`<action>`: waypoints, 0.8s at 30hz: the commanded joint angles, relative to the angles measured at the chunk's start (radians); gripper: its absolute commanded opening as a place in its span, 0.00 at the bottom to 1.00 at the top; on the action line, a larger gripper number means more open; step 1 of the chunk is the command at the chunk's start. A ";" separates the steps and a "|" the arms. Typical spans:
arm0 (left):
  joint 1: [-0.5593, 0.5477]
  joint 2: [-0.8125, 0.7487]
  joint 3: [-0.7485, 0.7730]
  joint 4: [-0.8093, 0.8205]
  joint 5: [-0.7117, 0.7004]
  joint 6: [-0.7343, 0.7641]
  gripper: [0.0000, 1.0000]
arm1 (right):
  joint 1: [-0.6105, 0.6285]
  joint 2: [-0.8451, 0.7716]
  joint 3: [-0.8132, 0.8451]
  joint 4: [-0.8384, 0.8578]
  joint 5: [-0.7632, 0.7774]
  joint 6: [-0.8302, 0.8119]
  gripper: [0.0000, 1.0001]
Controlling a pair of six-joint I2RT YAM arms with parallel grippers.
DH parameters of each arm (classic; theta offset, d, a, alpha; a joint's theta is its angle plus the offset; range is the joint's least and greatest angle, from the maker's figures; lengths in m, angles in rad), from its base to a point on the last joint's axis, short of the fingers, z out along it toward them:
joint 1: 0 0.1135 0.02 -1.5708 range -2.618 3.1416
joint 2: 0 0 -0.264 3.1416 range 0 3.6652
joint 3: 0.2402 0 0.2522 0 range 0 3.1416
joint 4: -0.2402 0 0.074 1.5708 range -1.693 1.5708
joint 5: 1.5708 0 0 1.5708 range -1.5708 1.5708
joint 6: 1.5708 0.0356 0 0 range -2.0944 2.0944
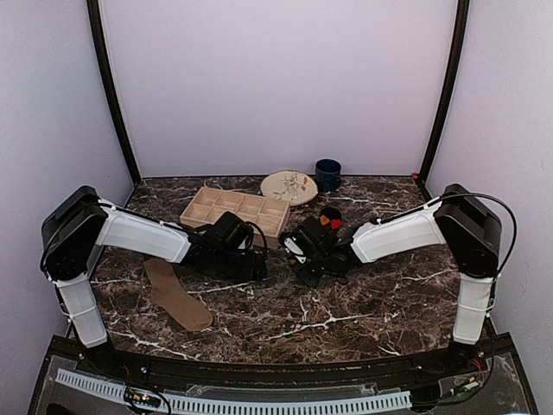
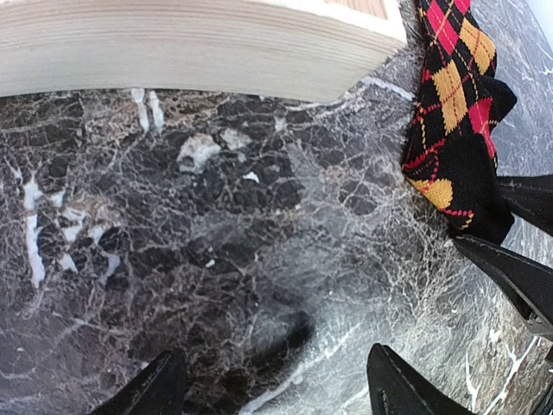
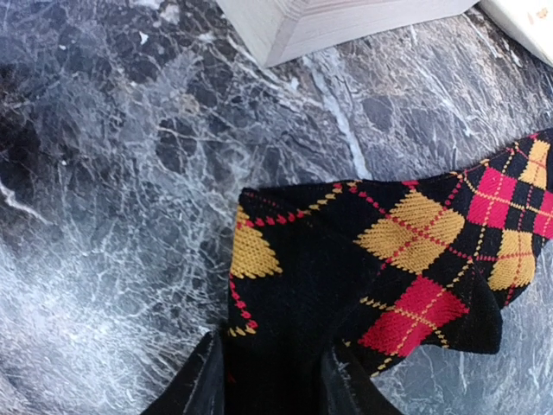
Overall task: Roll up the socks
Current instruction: Roll the sock at the center of the board.
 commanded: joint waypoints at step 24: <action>0.023 -0.083 -0.115 0.018 0.043 0.013 0.76 | -0.043 -0.005 0.122 -0.214 -0.403 0.068 0.00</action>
